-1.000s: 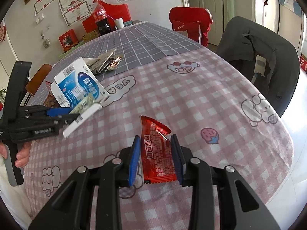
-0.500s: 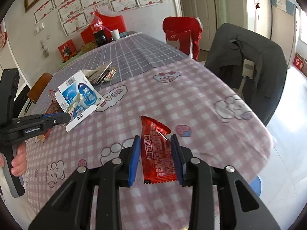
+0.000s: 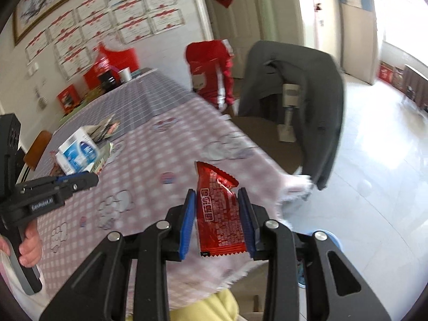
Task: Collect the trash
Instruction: 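Carry the red wrapper and sachet to the blue bucket and open both tools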
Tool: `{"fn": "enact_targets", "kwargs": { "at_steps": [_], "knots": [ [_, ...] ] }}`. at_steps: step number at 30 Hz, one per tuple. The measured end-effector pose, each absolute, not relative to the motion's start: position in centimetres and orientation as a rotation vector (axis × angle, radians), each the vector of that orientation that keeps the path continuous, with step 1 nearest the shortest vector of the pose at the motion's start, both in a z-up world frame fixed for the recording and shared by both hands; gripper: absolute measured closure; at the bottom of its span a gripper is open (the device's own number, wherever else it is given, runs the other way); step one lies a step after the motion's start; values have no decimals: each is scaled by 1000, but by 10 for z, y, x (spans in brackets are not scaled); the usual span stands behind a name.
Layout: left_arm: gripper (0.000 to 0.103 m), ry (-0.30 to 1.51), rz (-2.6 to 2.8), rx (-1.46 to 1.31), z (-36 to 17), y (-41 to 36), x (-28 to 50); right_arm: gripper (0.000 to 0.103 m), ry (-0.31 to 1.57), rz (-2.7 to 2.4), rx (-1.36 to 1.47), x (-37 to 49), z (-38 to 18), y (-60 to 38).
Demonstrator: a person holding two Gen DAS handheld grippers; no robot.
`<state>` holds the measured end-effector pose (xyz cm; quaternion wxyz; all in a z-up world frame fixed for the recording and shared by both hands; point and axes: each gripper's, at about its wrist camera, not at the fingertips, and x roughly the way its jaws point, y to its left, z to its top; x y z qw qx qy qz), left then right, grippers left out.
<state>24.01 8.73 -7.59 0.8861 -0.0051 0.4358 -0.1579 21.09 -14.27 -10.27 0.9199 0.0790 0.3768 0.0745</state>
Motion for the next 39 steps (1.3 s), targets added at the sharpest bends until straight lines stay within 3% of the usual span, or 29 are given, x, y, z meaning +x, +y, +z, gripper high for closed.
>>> {"fn": "enact_targets", "kwargs": {
  "at_steps": [14, 25, 27, 29, 39],
  "knots": [
    [80, 910, -595, 135, -92, -98, 236, 71, 761, -138, 250, 164, -115, -301],
    [79, 1012, -781, 291, -138, -234, 236, 71, 814, -341, 374, 125, -153, -400],
    [73, 1020, -775, 318, -147, -251, 236, 71, 826, -372, 393, 120, -161, -411],
    [19, 1044, -735, 341, -156, -264, 240, 71, 847, -390, 425, 117, -172, -423],
    [19, 1057, -639, 329, -164, -251, 248, 69, 950, -366, 426, 136, -206, -427]
  ]
}}
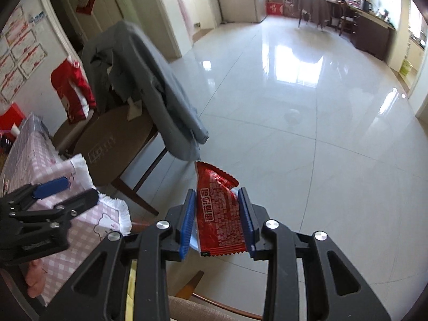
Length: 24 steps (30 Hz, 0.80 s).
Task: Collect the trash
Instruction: 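Carry the red wrapper and sachet to the blue bucket and open both tools, then move both open tools back over the table trash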
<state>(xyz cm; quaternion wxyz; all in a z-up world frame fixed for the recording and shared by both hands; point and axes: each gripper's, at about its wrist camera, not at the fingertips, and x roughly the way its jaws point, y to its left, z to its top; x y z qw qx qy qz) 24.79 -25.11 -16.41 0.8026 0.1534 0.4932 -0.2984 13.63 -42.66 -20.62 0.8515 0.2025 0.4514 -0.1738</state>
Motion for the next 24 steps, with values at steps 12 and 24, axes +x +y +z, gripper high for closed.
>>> {"fn": "enact_targets", "kwargs": {
  "at_steps": [12, 24],
  "knots": [
    [19, 1025, -569, 246, -149, -201, 260, 21, 1003, -309, 385, 171, -210, -390],
    [19, 956, -543, 161, -119, -154, 251, 21, 969, -252, 310, 181, -179, -342]
  ]
}}
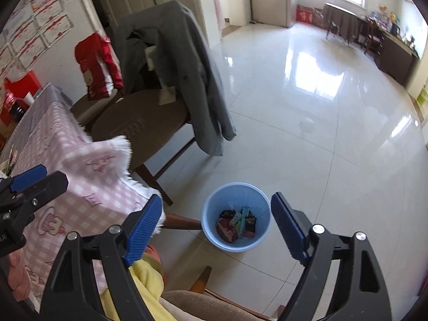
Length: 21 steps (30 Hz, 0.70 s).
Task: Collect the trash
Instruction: 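Move both open tools back over the table trash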
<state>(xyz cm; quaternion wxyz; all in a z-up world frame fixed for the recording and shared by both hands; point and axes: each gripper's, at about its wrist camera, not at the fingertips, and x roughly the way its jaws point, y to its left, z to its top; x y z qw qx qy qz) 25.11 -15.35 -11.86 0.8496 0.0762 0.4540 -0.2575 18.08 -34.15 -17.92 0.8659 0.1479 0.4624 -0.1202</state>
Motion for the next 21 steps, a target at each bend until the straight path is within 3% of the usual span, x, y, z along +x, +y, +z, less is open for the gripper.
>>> {"fn": "enact_targets", "kwargs": {
  "at_steps": [21],
  "knots": [
    [19, 883, -181, -49, -79, 67, 246, 21, 901, 66, 46, 240, -125, -143]
  ]
}}
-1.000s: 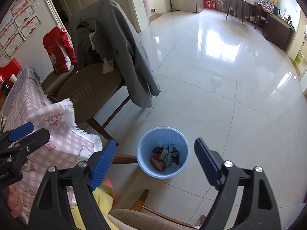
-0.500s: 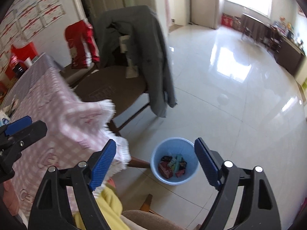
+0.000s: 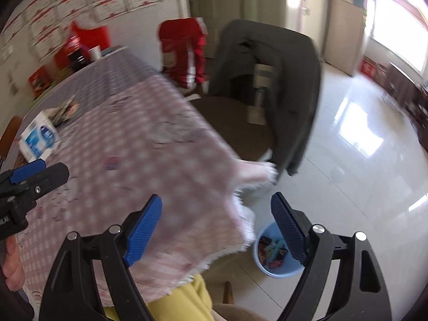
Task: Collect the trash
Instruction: 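Move both open tools back over the table trash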
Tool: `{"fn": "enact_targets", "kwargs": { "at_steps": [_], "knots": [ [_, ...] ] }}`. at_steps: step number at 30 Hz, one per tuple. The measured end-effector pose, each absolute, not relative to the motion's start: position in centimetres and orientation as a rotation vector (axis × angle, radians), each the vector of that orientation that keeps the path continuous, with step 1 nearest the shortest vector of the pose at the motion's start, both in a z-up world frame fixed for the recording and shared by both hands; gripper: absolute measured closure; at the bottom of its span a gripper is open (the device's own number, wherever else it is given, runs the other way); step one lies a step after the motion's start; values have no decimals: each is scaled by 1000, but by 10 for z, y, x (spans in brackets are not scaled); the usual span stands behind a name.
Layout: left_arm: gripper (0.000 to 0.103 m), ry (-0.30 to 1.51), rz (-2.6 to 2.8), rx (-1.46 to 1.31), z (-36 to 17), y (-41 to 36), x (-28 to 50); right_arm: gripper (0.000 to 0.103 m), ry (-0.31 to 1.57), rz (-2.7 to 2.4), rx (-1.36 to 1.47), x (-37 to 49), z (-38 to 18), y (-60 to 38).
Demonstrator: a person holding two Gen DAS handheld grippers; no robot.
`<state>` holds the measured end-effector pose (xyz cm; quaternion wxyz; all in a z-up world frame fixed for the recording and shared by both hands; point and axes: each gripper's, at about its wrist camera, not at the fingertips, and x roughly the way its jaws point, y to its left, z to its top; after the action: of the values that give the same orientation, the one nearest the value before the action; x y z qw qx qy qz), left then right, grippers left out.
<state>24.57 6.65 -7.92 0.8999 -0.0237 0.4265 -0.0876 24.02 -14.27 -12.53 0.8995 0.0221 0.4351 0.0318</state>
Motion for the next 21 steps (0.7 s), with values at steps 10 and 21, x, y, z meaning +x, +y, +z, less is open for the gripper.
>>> {"fn": "enact_targets", "kwargs": {
  "at_steps": [10, 21],
  "knots": [
    [19, 898, 29, -206, -81, 194, 244, 21, 908, 249, -14, 278, -115, -41],
    [19, 938, 106, -396, -110, 304, 272, 21, 935, 379, -89, 318, -116, 49]
  ]
}}
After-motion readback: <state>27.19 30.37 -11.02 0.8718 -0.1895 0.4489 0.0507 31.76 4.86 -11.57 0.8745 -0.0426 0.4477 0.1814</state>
